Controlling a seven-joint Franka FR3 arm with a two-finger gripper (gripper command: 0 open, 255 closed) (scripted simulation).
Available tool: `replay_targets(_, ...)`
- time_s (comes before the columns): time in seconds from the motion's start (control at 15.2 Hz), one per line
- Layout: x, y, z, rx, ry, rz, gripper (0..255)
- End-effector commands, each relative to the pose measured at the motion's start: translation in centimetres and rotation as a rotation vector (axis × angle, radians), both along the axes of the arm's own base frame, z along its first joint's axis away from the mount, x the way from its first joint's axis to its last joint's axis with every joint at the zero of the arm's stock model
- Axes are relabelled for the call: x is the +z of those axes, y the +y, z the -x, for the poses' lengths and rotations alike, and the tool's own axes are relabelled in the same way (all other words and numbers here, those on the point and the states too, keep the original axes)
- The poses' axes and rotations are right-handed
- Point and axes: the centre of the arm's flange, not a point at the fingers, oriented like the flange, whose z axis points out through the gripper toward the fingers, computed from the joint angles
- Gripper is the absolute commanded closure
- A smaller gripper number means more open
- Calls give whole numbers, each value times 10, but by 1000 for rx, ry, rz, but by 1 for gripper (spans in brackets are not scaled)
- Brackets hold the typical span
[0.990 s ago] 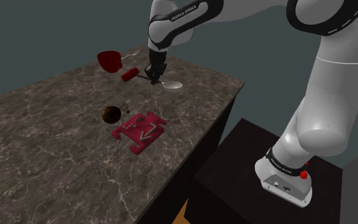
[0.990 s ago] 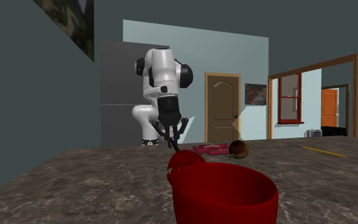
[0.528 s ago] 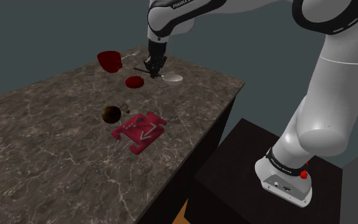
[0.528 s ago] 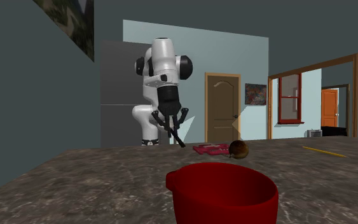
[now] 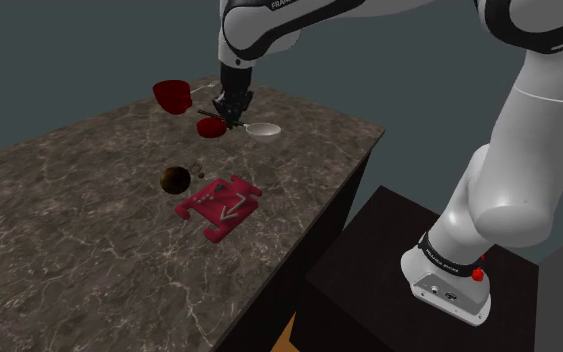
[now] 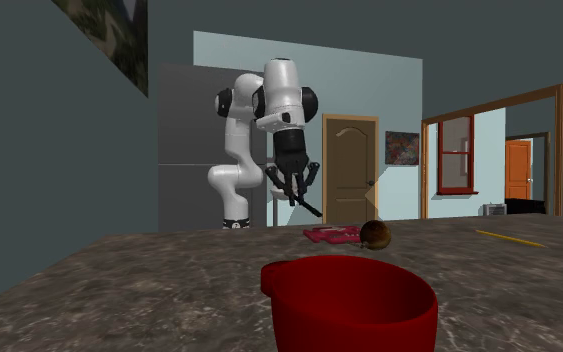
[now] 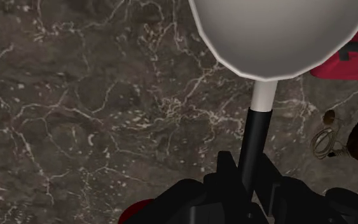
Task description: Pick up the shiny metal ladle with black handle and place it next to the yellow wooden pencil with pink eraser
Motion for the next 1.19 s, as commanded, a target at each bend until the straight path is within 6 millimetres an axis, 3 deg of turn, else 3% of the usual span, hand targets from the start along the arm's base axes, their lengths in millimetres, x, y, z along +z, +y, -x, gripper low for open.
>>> replay_targets(0.0,-2,22,9,-1,0,0,255)
replay_targets(1.12,-1,230,95,-1,0,0,255)
